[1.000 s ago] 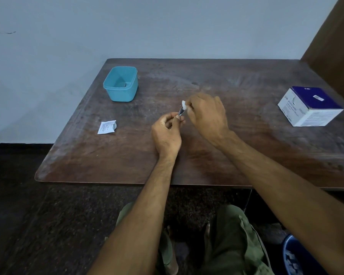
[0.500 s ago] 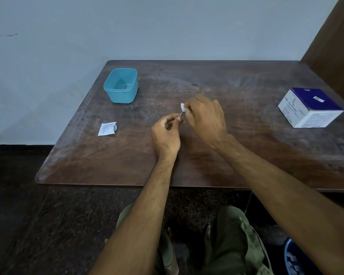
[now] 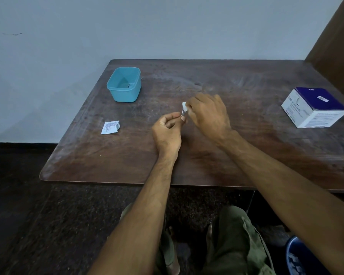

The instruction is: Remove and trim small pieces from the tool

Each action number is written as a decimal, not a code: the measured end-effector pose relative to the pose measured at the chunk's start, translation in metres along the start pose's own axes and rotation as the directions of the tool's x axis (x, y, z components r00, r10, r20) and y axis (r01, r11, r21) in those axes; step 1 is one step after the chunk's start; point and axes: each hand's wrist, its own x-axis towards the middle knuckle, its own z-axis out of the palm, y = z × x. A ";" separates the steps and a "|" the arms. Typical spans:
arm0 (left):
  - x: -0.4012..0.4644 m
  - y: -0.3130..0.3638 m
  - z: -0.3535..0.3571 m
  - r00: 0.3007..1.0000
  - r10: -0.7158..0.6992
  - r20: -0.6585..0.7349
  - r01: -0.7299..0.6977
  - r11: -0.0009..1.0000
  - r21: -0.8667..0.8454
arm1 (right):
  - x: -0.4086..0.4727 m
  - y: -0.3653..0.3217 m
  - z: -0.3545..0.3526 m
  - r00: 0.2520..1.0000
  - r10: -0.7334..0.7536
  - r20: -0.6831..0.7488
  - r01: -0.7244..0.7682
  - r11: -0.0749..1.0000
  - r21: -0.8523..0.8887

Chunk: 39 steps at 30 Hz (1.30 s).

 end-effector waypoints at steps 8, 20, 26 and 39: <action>0.001 0.000 0.000 1.000 -0.007 0.010 0.007 1.000 0.011 | -0.008 0.001 0.004 0.994 -0.106 0.011 0.106 0.994 -0.003; 0.000 -0.002 0.002 0.997 0.039 -0.060 -0.035 0.997 0.062 | 0.002 0.002 -0.004 0.979 -0.148 0.138 0.160 0.984 -0.079; 0.002 -0.004 0.002 0.993 0.066 -0.101 -0.056 0.993 0.106 | 0.001 -0.011 -0.004 0.948 -0.238 0.211 0.261 0.961 -0.090; -0.001 -0.006 0.006 0.966 0.211 -0.147 -0.176 0.959 0.222 | 0.016 -0.022 -0.025 0.870 -0.245 0.428 0.326 0.937 -0.126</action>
